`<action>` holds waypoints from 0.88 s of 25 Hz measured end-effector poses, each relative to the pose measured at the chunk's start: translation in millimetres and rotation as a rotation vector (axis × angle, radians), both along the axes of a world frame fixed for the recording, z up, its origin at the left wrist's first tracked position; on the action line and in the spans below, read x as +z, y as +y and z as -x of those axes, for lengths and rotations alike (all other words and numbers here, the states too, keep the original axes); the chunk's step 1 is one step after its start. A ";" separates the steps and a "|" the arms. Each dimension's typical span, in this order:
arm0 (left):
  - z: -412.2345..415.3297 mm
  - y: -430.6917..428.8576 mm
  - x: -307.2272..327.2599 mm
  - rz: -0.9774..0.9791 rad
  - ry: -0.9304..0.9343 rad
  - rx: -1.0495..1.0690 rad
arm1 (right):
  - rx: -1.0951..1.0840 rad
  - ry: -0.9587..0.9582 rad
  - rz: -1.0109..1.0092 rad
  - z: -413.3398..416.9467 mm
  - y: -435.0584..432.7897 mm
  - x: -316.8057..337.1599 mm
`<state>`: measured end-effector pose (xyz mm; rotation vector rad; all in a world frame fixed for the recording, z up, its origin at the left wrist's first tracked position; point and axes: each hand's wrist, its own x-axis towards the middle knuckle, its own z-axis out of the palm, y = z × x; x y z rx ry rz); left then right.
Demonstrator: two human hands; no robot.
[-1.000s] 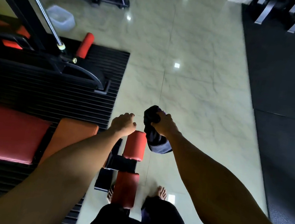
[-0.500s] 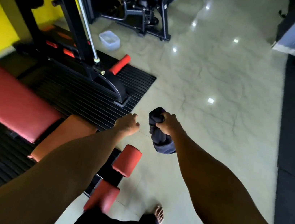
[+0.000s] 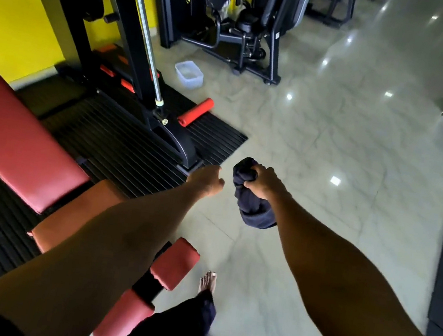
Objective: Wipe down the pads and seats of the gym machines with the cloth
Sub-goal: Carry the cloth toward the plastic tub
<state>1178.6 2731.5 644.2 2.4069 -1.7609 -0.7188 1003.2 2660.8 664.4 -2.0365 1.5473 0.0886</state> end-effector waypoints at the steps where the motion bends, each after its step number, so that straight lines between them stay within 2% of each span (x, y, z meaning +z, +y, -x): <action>1: -0.6 -18.5 -2.6 -0.001 0.017 0.017 | 0.007 0.012 0.012 -1.3 -21.7 2.0; 12: -31.5 -237.3 16.1 0.023 0.082 0.134 | 0.046 0.005 0.018 -33.2 -246.5 27.6; 22: -27.6 -464.7 -15.4 0.002 0.088 0.306 | 0.237 0.011 -0.004 -25.9 -490.2 2.6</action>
